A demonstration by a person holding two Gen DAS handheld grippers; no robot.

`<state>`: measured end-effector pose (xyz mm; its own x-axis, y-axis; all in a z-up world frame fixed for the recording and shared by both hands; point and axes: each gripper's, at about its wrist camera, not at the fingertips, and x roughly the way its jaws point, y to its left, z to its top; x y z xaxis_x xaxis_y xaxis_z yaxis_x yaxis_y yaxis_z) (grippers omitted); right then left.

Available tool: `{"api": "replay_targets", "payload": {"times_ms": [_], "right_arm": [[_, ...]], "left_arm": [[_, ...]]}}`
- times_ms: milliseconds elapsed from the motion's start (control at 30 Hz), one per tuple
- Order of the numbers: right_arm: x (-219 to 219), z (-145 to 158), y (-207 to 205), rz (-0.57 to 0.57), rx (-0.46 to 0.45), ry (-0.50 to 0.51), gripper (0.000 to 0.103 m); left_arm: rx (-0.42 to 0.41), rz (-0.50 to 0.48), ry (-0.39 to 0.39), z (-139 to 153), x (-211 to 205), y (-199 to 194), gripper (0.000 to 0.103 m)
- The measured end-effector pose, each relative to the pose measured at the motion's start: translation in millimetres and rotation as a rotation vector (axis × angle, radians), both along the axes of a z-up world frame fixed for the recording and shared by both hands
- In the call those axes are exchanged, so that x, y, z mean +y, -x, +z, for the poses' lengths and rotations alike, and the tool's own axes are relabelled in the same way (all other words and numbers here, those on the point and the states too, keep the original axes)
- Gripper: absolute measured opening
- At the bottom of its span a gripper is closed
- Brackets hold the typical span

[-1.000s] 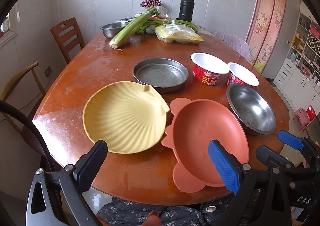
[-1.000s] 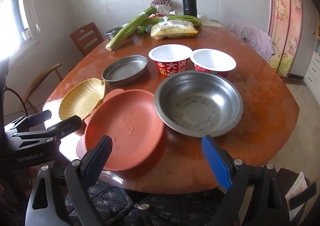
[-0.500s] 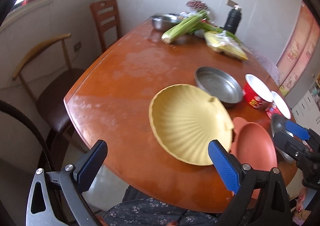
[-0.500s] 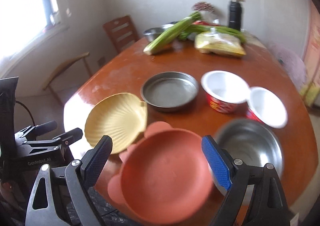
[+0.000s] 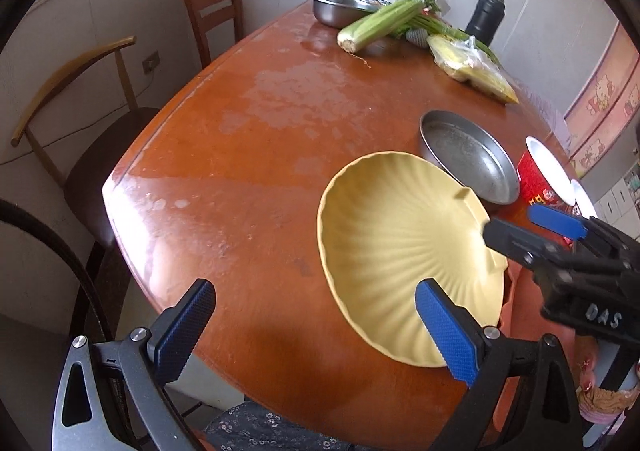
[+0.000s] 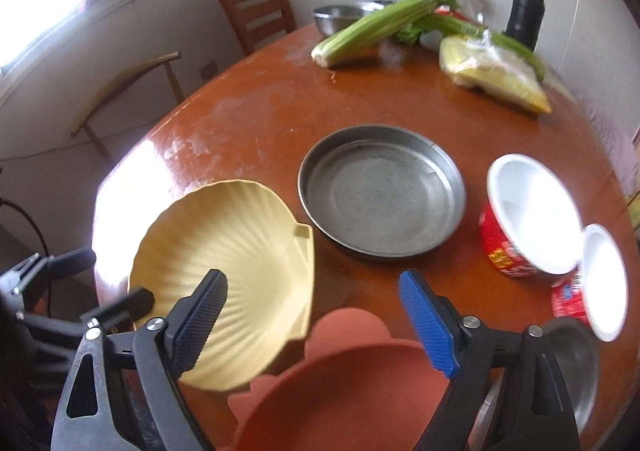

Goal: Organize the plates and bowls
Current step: 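Move the left gripper to the yellow shell plate and grasp its rim, then lift the yellow shell plate off the table with the left gripper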

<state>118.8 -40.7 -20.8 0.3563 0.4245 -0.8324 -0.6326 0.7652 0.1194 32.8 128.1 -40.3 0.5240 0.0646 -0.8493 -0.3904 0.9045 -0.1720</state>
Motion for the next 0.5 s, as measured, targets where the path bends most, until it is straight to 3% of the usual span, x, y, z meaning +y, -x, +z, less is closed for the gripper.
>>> {"api": "replay_targets", "payload": {"times_ms": [133,200,367,500], "right_arm": [[11.3,-9.2,-8.4,0.014,0.026,0.011,0.072],[15.3,-14.0,-11.4,0.026,0.063,0.005,0.060],[25.7,-21.5,-11.3,0.041,0.061,0.034,0.050],[32.2,-27.6,-12.8,0.060,0.070,0.045,0.042]], "left_arm": [[0.018,-0.004,-0.002,-4.1,0.0,-5.5,0.096],[0.018,-0.013,0.003,-4.3,-0.4,-7.5,0.087],[0.024,-0.033,0.031,-7.6,0.5,-13.7,0.062],[0.027,-0.047,0.040,-8.8,-1.2,-18.2,0.049]]}}
